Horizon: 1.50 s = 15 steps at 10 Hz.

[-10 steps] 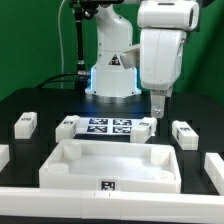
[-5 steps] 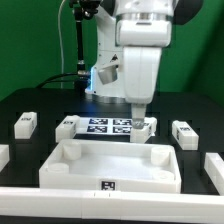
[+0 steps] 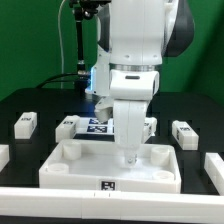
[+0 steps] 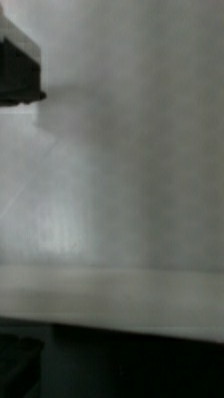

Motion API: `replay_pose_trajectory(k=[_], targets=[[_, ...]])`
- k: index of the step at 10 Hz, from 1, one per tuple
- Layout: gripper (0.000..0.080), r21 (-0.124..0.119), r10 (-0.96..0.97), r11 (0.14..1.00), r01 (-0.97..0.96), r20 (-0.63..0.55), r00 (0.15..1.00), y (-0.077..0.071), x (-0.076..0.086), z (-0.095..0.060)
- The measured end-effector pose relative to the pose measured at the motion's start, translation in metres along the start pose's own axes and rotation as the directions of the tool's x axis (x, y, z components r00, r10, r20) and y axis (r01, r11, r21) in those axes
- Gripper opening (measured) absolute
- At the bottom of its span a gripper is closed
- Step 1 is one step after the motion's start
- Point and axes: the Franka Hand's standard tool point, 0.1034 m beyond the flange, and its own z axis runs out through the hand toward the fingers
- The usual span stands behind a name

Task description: Assemble desk

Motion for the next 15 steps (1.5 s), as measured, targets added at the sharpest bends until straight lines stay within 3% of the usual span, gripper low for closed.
replay_pose_trajectory(k=[3, 6, 7, 8, 15], targets=[[0.065, 0.003, 0.013, 1.0, -0.013, 0.0, 1.0, -0.0021, 0.0037, -0.0003], [0.0252, 0.001, 0.018, 1.0, -0.018, 0.001, 1.0, -0.0017, 0.0033, -0.0008], [0.0252, 0.001, 0.018, 1.0, -0.018, 0.001, 1.0, -0.0017, 0.0032, -0.0008], [0.0072, 0.003, 0.019, 1.0, -0.019, 0.001, 1.0, -0.0019, 0.0028, -0.0006], [0.0058, 0.008, -0.004, 1.0, 0.004, 0.005, 1.0, -0.002, 0.0044, -0.0006]])
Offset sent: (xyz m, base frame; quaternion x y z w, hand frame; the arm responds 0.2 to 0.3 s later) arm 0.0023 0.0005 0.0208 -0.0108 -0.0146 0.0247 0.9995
